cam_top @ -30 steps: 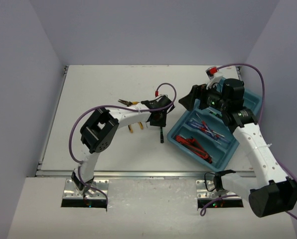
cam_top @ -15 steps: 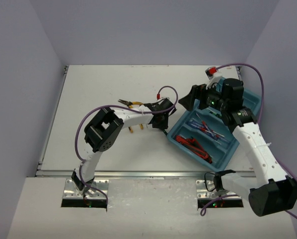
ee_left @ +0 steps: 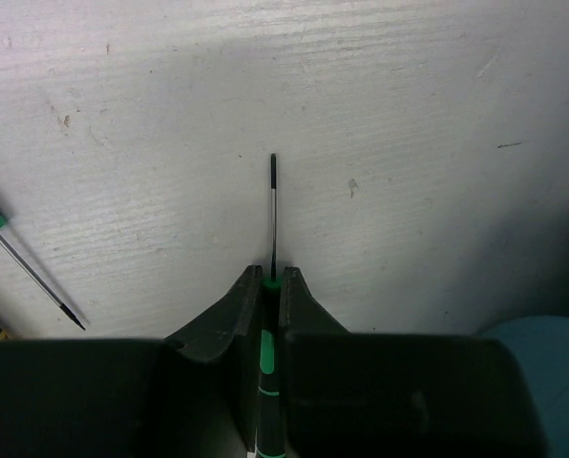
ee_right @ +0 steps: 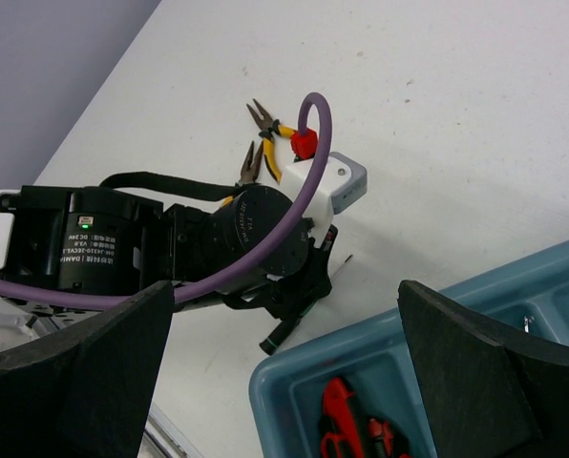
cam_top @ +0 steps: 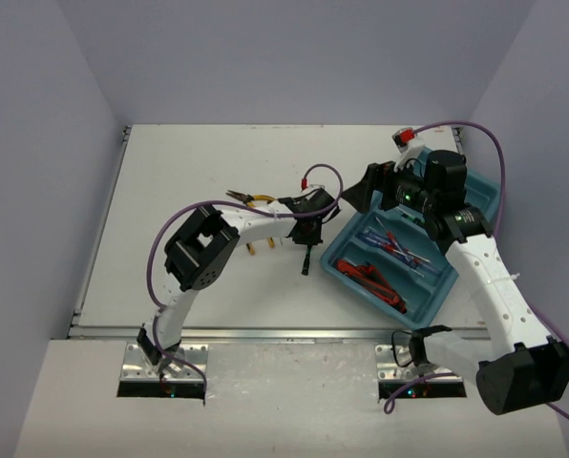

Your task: Sort the tools into containers

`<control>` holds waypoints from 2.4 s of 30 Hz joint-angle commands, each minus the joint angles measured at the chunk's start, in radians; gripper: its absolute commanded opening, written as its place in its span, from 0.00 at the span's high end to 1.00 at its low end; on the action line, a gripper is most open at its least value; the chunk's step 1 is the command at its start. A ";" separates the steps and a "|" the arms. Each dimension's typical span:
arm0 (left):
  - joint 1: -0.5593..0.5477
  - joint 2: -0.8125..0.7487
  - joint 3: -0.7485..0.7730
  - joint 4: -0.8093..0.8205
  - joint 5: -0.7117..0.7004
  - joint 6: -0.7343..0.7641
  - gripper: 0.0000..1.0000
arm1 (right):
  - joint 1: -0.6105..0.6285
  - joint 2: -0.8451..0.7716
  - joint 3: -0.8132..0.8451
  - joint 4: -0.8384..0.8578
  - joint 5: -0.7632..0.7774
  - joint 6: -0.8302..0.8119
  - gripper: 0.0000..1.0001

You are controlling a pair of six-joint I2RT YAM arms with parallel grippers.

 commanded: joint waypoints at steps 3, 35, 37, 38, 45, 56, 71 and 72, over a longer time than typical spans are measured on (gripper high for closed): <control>0.010 -0.003 -0.060 -0.046 -0.083 0.033 1.00 | 0.006 0.005 0.025 0.044 -0.033 0.000 0.01; 0.101 -0.652 -0.312 0.150 -0.062 -0.066 1.00 | 0.193 0.131 -0.139 0.295 -0.247 0.174 0.05; 0.100 -0.743 -0.344 0.187 -0.040 -0.097 1.00 | 0.248 0.143 -0.163 0.355 -0.199 0.191 0.06; 0.100 -0.770 -0.357 0.227 -0.028 -0.117 1.00 | 0.265 0.146 -0.173 0.374 -0.176 0.210 0.08; 0.099 -0.898 -0.452 0.392 0.090 -0.223 1.00 | 0.348 0.207 -0.162 0.515 -0.084 0.319 0.19; 0.099 -0.895 -0.471 0.431 0.148 -0.220 1.00 | 0.356 0.212 -0.139 0.579 -0.089 0.327 0.67; 0.360 -0.910 -0.327 0.022 -0.147 -0.123 0.00 | 0.103 0.292 0.189 -0.411 0.572 -0.715 1.00; 0.361 -0.912 -0.341 0.038 -0.132 -0.122 0.00 | 0.075 0.291 0.169 -0.420 0.576 -0.776 1.00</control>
